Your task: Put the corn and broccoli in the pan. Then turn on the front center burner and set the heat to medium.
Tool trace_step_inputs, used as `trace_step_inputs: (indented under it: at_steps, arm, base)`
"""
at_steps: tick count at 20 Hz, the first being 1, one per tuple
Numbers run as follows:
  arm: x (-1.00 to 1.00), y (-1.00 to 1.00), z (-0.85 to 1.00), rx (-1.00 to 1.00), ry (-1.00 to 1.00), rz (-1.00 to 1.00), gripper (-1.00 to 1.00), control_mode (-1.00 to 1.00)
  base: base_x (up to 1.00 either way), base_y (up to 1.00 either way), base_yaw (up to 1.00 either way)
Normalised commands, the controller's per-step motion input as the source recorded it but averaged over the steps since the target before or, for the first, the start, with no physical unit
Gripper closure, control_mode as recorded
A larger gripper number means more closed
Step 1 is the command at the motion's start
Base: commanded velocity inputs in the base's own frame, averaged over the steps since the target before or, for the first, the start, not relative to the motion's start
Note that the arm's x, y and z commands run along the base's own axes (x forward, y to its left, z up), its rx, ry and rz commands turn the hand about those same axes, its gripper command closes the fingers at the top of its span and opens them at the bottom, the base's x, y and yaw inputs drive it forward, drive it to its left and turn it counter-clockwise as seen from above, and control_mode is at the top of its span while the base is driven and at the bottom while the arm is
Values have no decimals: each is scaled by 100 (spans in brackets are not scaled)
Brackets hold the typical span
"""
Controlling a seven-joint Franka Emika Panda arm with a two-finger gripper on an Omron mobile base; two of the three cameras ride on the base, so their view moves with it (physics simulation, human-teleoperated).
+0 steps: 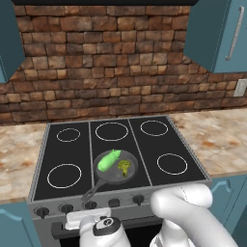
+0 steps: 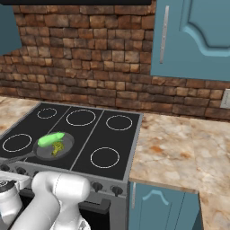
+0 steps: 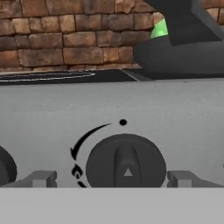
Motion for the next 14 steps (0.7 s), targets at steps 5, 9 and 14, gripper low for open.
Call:
trace_step_inputs:
  at_steps: [5, 9, 14]
  arm:
    - [1, -19, 0, 0, 0, -5, -100, -100]
    - [31, 0, 0, 0, 0, -1, -100, -100]
    - [15, 0, 0, 0, 0, 0, -100, -100]
  base:
    - [0, 0, 0]
    - [0, 0, 0]
    - [0, 0, 0]
